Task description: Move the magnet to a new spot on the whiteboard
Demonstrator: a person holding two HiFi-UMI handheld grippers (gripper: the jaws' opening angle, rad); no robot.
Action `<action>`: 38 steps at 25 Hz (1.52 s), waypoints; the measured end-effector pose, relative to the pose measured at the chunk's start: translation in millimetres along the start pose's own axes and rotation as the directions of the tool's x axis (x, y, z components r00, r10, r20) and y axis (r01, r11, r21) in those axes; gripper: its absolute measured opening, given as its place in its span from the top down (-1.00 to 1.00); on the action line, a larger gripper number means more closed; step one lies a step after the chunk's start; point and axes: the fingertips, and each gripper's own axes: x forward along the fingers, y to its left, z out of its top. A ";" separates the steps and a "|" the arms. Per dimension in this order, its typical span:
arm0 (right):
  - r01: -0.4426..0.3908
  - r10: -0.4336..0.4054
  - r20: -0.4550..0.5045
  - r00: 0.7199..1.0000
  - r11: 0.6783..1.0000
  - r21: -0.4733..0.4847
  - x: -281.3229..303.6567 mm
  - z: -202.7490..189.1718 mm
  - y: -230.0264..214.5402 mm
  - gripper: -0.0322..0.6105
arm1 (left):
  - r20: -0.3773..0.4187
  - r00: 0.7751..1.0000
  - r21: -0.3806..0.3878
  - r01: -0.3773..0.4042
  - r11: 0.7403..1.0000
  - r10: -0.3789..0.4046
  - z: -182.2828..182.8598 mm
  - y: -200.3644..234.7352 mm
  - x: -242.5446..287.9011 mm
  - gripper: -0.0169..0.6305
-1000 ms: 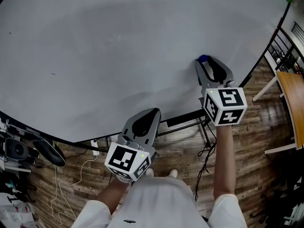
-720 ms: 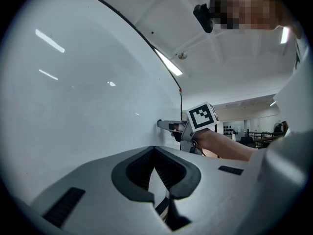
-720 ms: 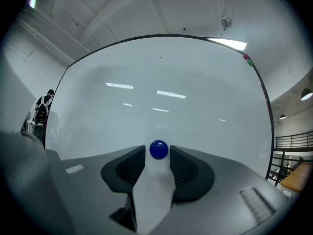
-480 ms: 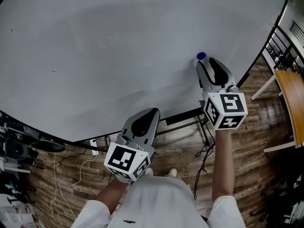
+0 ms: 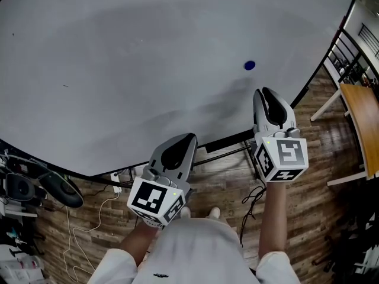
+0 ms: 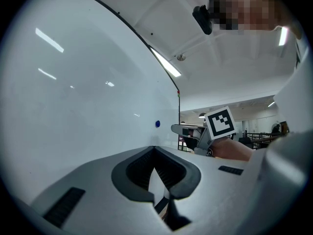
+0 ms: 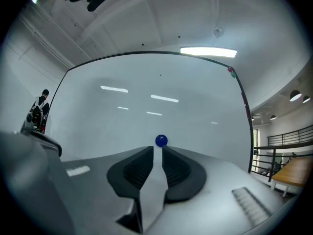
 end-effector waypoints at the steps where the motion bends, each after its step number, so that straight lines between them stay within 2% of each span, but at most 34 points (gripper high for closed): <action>1: 0.008 -0.008 0.002 1.000 1.000 0.007 -5.4 0.1 0.6 0.75 | 0.001 1.000 0.000 0.002 1.000 -0.002 0.1 -0.6 -0.7 0.93; 10: 0.045 -0.046 0.039 0.998 0.999 0.023 -56.0 12.0 10.8 0.78 | 0.012 1.000 0.012 0.025 1.000 -0.025 7.0 -4.6 -10.7 0.93; 19: 0.090 -0.092 0.010 0.996 0.992 0.088 -113.7 -16.0 18.6 0.78 | 0.011 0.999 0.023 0.034 0.999 -0.034 5.6 -11.4 -22.7 0.93; 21: 0.098 -0.099 0.001 0.995 0.991 0.095 -121.7 -24.2 21.4 0.89 | 0.009 0.999 0.021 0.038 0.999 -0.038 3.6 -10.8 -23.7 0.93; 27: 0.099 -0.101 0.037 0.994 0.994 0.042 -152.1 -28.6 32.3 0.91 | -0.001 0.999 0.025 0.037 0.999 -0.037 -3.0 -16.2 -33.0 0.93; 38: 0.079 -0.080 0.028 0.996 0.996 0.038 -168.2 -37.8 43.2 0.91 | -0.030 1.000 0.002 -0.005 1.000 0.005 -24.5 -10.0 -50.9 0.93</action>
